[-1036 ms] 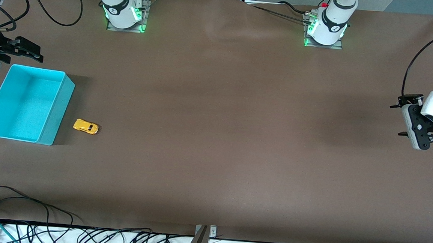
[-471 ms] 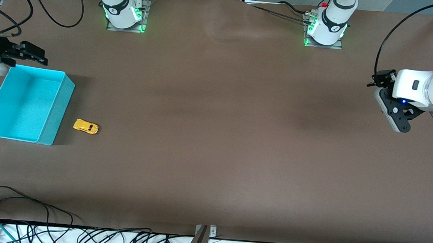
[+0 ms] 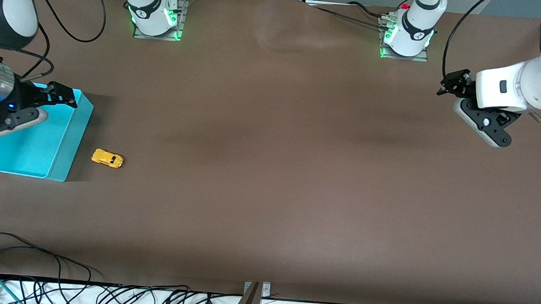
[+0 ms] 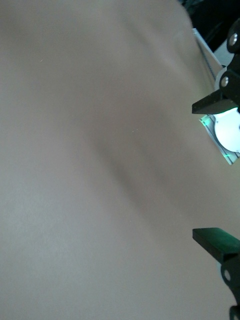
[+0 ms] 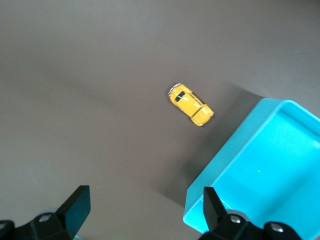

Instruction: Wind up and store yellow beetle car

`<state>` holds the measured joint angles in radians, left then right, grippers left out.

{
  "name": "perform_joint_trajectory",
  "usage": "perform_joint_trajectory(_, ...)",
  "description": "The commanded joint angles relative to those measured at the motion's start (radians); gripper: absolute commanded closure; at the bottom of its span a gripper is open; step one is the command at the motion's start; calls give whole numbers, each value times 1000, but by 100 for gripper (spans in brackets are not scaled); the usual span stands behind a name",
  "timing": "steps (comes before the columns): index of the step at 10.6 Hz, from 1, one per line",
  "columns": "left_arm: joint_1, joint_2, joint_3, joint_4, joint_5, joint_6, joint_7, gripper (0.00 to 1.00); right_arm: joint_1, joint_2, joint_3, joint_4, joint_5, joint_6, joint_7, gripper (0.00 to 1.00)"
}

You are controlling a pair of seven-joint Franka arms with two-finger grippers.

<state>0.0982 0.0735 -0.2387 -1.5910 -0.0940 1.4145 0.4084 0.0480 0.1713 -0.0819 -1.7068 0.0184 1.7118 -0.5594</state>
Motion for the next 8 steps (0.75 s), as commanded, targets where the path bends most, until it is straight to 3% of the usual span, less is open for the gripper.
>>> perform_joint_trajectory(1,-99,-147,90,-164,24,110,-74,0,-87,6,91,-129,2,133,-162,0)
perform_joint_trajectory(2,-154,-156,154,-158,107,127,-101,0,-102,28,100,-176,-6,219,-239,0)
perform_joint_trajectory(3,-161,-149,203,-158,108,192,-167,0,-112,63,106,-198,-53,305,-336,0)
perform_joint_trajectory(6,-146,-144,206,-114,99,163,-187,0,-171,180,175,-197,-123,484,-586,0)
perform_joint_trajectory(8,-114,-141,207,-112,24,159,-265,0,-174,230,177,-197,-124,575,-693,0)
